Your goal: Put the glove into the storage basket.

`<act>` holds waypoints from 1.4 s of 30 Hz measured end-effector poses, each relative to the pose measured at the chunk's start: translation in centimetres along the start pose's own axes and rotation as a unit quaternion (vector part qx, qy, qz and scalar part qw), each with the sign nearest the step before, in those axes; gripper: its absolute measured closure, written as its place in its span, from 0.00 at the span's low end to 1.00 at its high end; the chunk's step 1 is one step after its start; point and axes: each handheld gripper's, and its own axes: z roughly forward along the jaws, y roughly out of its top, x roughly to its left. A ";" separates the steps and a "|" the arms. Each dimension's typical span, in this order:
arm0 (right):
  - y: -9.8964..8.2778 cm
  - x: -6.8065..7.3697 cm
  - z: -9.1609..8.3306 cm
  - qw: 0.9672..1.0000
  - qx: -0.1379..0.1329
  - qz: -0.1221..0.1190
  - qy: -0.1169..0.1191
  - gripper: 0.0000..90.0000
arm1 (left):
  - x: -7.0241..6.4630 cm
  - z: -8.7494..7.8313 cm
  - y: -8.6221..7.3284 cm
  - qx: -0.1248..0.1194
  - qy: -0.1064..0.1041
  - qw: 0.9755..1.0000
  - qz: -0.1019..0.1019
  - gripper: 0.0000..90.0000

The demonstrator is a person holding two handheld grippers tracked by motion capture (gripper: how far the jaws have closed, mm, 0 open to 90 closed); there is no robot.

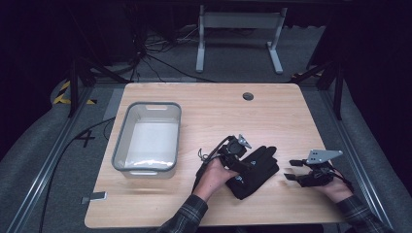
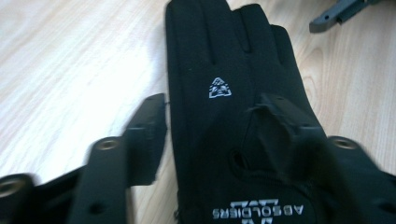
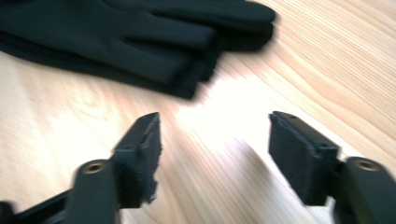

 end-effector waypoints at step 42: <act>-2.0 -1.8 -0.1 0.998 -0.001 0.034 -0.046 0.16 | -1.3 3.6 -0.3 0.038 -0.066 0.997 0.015 0.76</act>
